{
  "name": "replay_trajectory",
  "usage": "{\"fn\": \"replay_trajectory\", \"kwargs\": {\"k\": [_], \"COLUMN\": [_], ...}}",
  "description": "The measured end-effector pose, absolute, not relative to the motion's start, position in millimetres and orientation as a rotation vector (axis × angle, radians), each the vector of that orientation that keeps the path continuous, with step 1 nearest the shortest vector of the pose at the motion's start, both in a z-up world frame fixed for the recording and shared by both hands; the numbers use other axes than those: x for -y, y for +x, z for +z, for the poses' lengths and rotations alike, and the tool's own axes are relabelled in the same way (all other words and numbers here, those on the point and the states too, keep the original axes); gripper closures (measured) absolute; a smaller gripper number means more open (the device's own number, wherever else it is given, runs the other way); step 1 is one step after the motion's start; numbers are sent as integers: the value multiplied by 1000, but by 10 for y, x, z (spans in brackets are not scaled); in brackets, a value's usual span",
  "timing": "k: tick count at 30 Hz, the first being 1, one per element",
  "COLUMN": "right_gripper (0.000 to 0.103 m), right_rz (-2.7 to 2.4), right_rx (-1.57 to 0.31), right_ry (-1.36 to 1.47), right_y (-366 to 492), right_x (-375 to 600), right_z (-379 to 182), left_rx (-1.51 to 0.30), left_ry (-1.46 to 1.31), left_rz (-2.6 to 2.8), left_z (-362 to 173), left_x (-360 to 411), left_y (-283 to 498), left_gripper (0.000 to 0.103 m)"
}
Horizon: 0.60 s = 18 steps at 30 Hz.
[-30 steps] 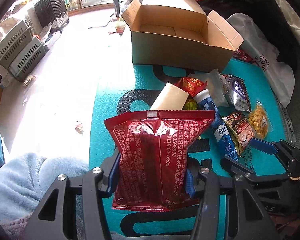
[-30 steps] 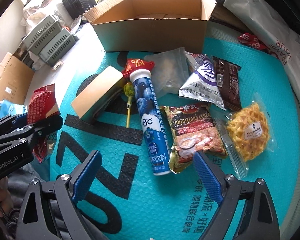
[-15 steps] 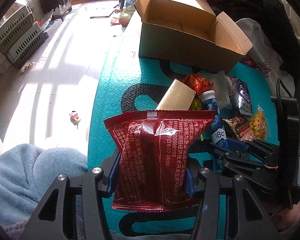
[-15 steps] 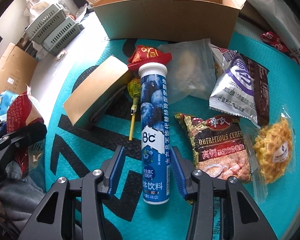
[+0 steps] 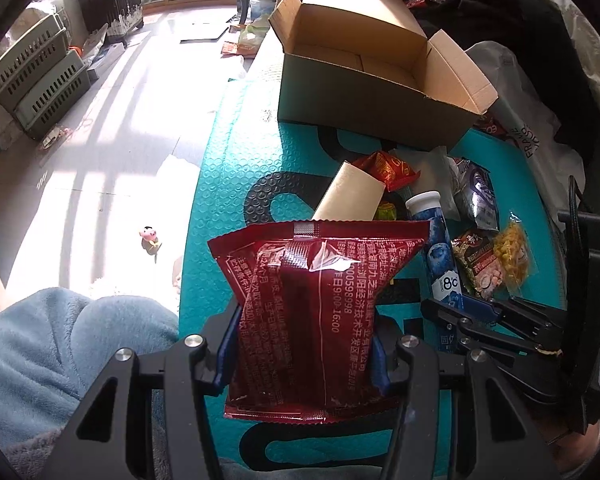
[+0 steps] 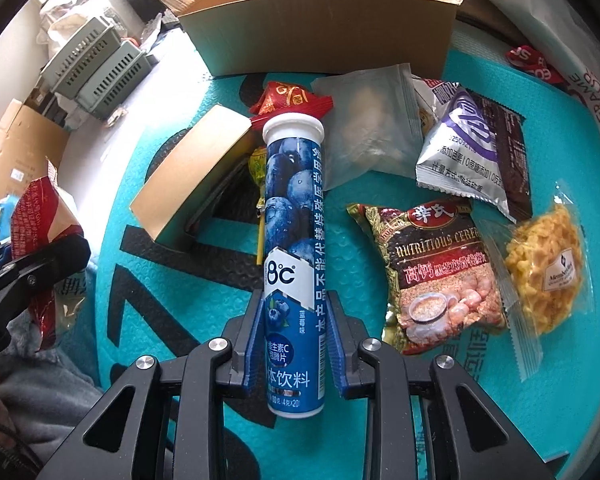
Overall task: Organize snacks
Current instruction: 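Close the right tool on the blue-and-white vitamin tube, then carry the red bag and blue tube into the cardboard box and release both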
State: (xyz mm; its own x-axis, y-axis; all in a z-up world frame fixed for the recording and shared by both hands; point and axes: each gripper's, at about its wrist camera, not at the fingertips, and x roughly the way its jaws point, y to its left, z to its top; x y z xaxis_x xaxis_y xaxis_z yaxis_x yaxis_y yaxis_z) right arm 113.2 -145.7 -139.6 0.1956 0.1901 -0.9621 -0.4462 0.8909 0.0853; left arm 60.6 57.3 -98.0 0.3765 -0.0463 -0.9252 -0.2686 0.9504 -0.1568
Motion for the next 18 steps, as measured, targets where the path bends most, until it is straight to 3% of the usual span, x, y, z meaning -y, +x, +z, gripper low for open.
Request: {"fn": "replay_trajectory", "kwargs": {"k": [18], "right_gripper": [75], "right_rz": [492], "right_rx": [-1211], "right_ry": [-155], "right_y": [700], "right_x": [1712], "right_z": [-738], "left_rx": [-1094], "left_ry": [-294], "left_rz": [98], "left_z": [-557], "left_x": [-332], "left_y": [457], "left_gripper": [52]}}
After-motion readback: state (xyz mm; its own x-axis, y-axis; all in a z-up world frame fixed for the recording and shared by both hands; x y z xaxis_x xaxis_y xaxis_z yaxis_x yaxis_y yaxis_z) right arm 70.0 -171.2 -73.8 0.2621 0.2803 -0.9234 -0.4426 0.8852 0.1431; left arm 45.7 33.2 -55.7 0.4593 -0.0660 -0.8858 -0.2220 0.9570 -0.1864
